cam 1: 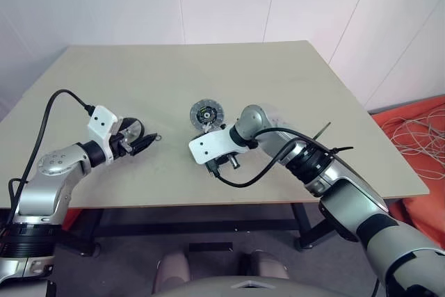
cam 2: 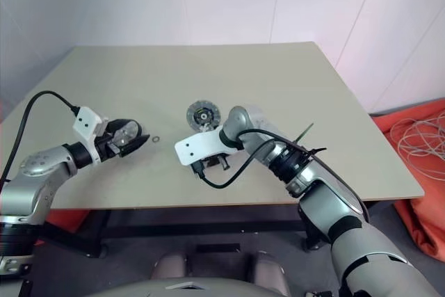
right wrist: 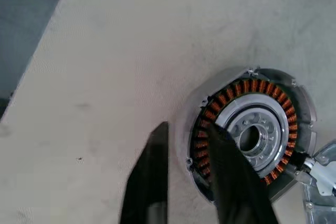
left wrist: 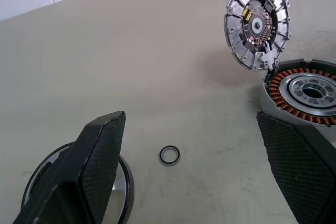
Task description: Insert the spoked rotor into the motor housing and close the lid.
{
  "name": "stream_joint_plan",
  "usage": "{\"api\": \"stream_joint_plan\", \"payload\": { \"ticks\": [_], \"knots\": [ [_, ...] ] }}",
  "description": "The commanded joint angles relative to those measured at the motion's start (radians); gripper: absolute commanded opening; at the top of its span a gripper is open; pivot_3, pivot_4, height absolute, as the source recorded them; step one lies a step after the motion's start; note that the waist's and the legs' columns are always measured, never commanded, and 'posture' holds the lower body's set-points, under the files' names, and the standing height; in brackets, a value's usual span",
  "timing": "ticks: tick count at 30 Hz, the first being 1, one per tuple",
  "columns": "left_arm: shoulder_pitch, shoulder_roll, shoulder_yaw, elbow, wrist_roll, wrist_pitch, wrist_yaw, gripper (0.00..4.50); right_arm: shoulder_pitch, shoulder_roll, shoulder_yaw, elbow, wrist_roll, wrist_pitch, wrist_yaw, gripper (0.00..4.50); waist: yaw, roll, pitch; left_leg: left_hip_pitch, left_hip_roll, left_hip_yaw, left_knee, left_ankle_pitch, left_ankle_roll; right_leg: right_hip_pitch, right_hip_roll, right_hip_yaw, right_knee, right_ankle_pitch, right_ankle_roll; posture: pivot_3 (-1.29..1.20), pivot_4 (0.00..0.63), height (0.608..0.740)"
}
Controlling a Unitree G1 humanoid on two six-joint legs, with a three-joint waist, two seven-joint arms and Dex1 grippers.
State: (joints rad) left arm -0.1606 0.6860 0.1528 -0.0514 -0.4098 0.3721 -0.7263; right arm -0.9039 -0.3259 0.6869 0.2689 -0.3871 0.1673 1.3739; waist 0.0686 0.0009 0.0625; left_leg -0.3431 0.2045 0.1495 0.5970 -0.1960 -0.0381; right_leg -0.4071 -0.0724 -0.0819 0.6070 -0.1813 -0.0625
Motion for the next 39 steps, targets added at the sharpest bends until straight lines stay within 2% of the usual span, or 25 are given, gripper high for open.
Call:
{"api": "stream_joint_plan", "payload": {
  "ticks": [1,7,12,17,22,27,32,39],
  "knots": [
    [-0.015,0.003,0.025,-0.031,-0.005,0.009,0.001,4.27,-0.014,-0.013,-0.040,-0.106,0.046,0.029,0.033,2.37,0.000,0.000,0.000,0.000,0.000,0.000,0.000,0.000,0.000,0.000,0.000,0.000,0.000,0.000,0.000,0.00,0.000,0.740],
    [-0.014,-0.012,0.034,-0.033,-0.011,0.049,0.028,4.27,-0.031,-0.028,-0.110,-0.198,0.109,0.097,0.027,4.48,0.001,0.000,0.000,0.002,0.000,0.000,0.000,0.000,0.000,0.001,0.000,0.001,0.000,0.000,0.000,0.00,0.000,0.740],
    [-0.012,-0.031,0.037,-0.035,-0.001,0.077,0.067,4.27,-0.016,-0.040,-0.215,-0.262,0.204,0.200,-0.001,4.48,0.001,0.000,0.000,0.002,0.000,0.000,0.000,0.000,0.000,0.002,0.000,0.001,0.000,0.000,0.000,0.00,0.000,0.740],
    [-0.019,-0.121,0.019,-0.032,0.018,0.112,0.180,4.27,0.111,-0.134,-0.395,-0.324,0.349,0.261,-0.039,4.48,0.011,-0.001,0.000,0.004,-0.002,0.000,0.000,0.000,0.001,0.005,0.000,0.001,-0.002,0.000,0.001,0.00,0.000,0.740],
    [-0.018,-0.183,-0.028,-0.028,0.087,0.101,0.254,4.27,0.245,-0.250,-0.485,-0.341,0.392,0.271,-0.103,4.48,0.013,-0.001,0.000,0.004,-0.002,0.000,0.000,0.000,0.001,0.006,0.000,0.001,-0.002,0.000,0.001,0.00,0.000,0.740],
    [-0.051,-0.236,-0.057,-0.006,0.130,0.124,0.318,4.27,0.354,-0.342,-0.519,-0.383,0.425,0.293,-0.127,4.48,0.012,-0.001,0.000,0.004,-0.002,0.001,0.000,0.000,0.001,0.006,0.000,0.000,-0.004,-0.001,0.002,0.00,0.000,0.740],
    [-0.081,-0.279,-0.100,0.015,0.197,0.129,0.380,4.27,0.392,-0.371,-0.531,-0.401,0.460,0.311,-0.156,4.48,0.008,-0.001,0.000,0.003,-0.002,0.001,0.000,0.000,0.001,0.006,0.000,-0.002,-0.006,-0.001,0.003,0.00,0.000,0.740],
    [-0.112,-0.333,-0.115,0.044,0.222,0.164,0.418,4.27,0.416,-0.401,-0.560,-0.413,0.530,0.289,-0.150,4.48,0.012,-0.001,0.000,-0.003,-0.002,0.000,0.000,-0.001,0.003,0.006,0.000,-0.004,-0.017,0.000,0.005,0.00,0.000,0.740]
  ]
}}
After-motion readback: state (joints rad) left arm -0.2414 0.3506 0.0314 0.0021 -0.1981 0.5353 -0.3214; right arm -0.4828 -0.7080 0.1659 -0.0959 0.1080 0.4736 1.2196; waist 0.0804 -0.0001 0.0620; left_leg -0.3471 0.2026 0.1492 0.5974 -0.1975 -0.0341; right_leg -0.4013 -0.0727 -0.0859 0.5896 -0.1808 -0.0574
